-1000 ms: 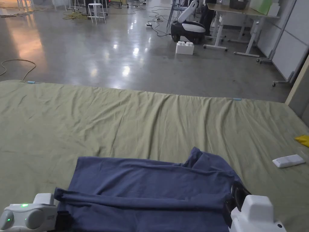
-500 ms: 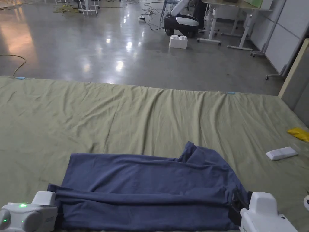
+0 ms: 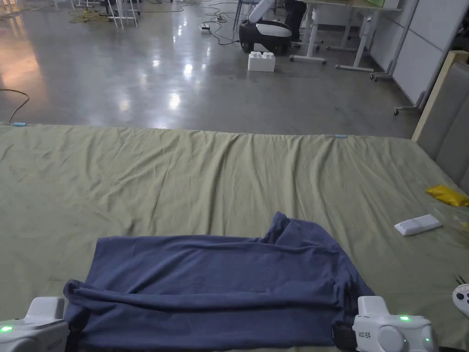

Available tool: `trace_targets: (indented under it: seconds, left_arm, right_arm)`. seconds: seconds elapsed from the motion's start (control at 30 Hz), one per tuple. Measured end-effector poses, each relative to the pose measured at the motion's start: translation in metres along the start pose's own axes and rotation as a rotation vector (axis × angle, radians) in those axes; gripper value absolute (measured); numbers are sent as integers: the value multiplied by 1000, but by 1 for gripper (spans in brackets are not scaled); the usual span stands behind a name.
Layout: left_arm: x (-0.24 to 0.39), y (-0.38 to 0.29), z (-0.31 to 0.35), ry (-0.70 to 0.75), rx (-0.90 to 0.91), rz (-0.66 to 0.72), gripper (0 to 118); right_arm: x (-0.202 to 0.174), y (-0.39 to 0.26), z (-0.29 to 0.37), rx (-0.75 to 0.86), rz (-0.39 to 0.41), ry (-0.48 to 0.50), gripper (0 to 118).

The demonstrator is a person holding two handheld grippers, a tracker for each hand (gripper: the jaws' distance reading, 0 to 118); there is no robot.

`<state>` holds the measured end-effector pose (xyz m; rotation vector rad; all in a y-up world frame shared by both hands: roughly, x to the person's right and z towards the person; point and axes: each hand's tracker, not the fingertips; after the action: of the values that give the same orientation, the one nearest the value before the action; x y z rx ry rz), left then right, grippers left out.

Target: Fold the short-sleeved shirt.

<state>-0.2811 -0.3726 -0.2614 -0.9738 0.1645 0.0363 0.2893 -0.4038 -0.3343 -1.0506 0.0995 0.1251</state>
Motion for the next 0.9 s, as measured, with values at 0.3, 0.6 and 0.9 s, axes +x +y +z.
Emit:
trace_targets:
  seconds: [0.3, 0.6, 0.9]
  left_arm:
    - [0, 1, 9, 2, 26, 0, 7]
    - [-11, 19, 51, -48, 100, 13, 7]
    - [-33, -27, 92, -60, 105, 9, 7]
  right_arm:
    - [-15, 0, 21, 74, 47, 18, 9]
    - [-19, 20, 96, 174, 49, 28, 9]
    - [-9, -29, 143, 155, 70, 56, 9]
